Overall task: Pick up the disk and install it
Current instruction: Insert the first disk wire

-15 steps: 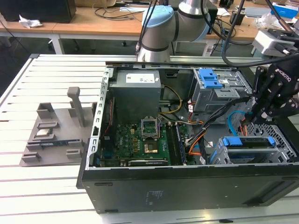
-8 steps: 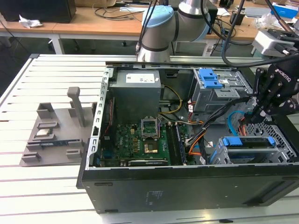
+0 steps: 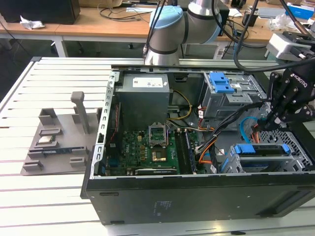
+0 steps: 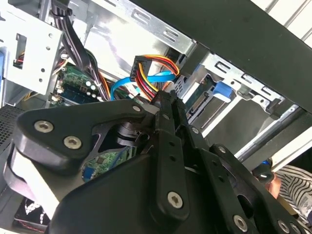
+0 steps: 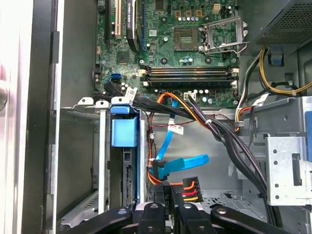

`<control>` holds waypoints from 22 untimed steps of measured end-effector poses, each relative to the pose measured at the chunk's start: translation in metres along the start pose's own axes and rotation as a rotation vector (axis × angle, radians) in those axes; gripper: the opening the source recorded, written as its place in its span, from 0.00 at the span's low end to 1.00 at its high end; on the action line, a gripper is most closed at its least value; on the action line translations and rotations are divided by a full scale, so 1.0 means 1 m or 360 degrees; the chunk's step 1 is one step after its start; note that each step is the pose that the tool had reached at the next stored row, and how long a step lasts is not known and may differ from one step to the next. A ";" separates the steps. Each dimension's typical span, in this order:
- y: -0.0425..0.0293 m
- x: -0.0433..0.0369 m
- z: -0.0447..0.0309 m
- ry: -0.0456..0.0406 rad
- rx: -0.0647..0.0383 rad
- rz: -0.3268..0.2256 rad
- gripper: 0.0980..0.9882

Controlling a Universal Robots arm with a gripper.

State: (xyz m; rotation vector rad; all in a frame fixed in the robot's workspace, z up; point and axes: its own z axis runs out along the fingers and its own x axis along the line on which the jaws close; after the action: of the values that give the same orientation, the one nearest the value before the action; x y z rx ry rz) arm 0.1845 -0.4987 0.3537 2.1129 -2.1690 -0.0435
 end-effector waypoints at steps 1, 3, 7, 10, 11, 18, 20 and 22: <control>0.0000 0.0020 0.0001 0.0000 0.0000 0.0000 0.08; -0.0003 0.0092 0.0005 0.0000 0.0000 0.0000 0.08; -0.0008 0.0234 0.0013 0.0000 0.0000 0.0000 0.08; -0.0010 0.0294 0.0020 0.0001 0.0001 -0.0009 0.08; -0.0014 0.0296 0.0029 0.0003 0.0002 -0.0031 0.08; -0.0056 0.0297 0.0091 0.0005 0.0003 -0.0055 0.08; -0.0059 0.0301 0.0110 0.0006 0.0003 -0.0056 0.08; -0.0060 0.0303 0.0126 0.0006 0.0003 -0.0055 0.08</control>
State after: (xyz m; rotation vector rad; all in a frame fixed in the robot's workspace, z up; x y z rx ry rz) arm 0.1885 -0.5298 0.3425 2.1502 -2.1312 -0.0404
